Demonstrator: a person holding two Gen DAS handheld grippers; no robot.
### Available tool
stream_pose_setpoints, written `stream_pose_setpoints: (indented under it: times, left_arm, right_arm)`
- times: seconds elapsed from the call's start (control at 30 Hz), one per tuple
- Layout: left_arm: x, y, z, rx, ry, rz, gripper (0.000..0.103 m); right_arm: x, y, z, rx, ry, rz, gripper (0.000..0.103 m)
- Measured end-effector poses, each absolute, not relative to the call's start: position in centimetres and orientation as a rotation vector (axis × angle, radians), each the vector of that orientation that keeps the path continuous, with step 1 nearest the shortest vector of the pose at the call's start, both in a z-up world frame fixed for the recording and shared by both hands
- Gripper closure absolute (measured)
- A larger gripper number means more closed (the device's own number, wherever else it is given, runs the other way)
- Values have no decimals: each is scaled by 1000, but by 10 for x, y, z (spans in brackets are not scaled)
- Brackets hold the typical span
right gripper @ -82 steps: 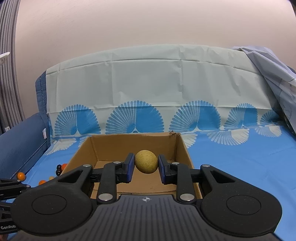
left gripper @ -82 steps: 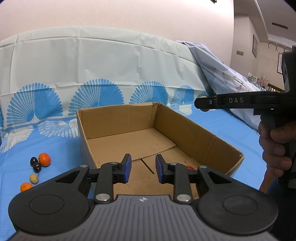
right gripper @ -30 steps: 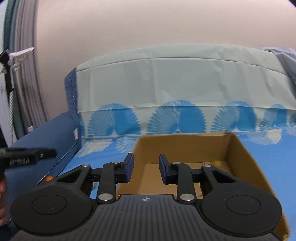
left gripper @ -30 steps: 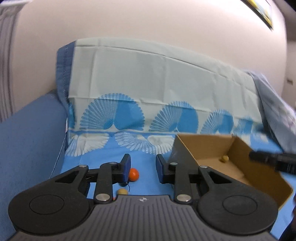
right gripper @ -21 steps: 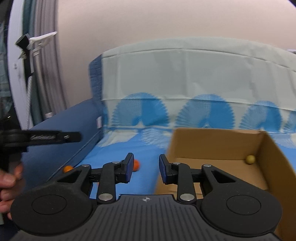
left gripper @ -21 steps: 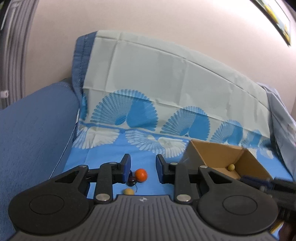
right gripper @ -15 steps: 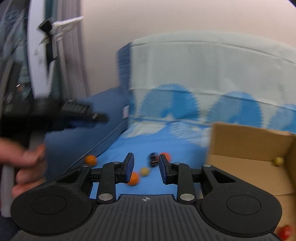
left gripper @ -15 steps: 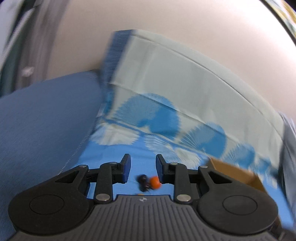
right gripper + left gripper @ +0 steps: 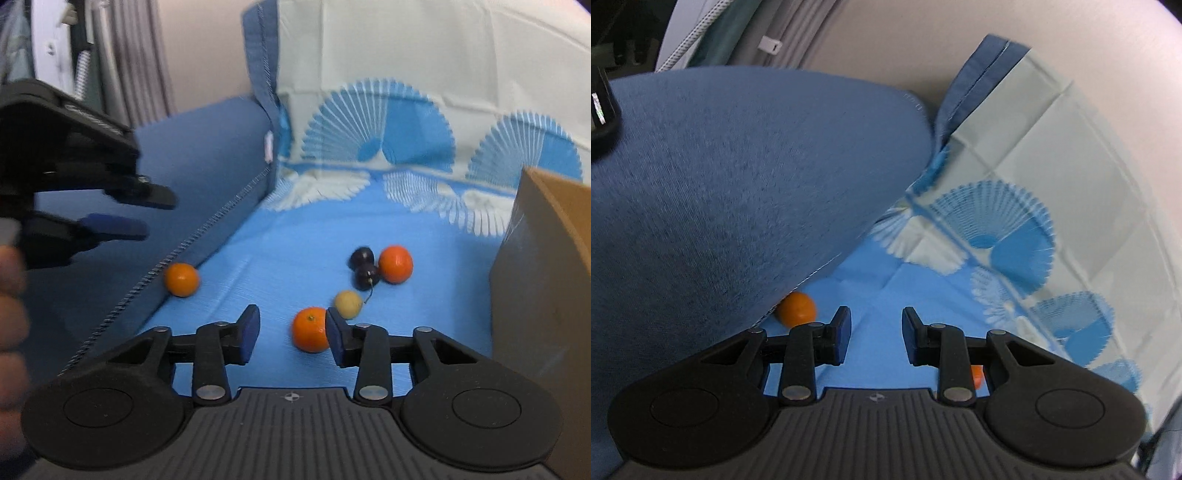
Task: Organize fruits
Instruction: 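Move the right tool to a mandarin while the left tool moves to a yellow-green fruit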
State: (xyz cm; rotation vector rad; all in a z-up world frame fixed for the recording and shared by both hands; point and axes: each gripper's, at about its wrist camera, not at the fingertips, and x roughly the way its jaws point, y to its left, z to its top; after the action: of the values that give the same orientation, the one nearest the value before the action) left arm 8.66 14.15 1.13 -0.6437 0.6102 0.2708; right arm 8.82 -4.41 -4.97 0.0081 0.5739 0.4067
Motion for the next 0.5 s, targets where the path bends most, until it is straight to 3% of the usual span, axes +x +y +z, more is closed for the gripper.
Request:
stream_pose_setpoints:
  times: [0.3,0.4,0.5]
  left_arm:
    - [117,138,-16,-586,742,304,69]
    - [124,131,-19,-542,756,267,68]
    - [130,123,-22,-519,765,227,68]
  right_arm:
    - [130,-37,-87,67,684,342,54]
    - [132,-36,-92,76,686,350,64]
    - [127,-37,-95,74,660,333,65]
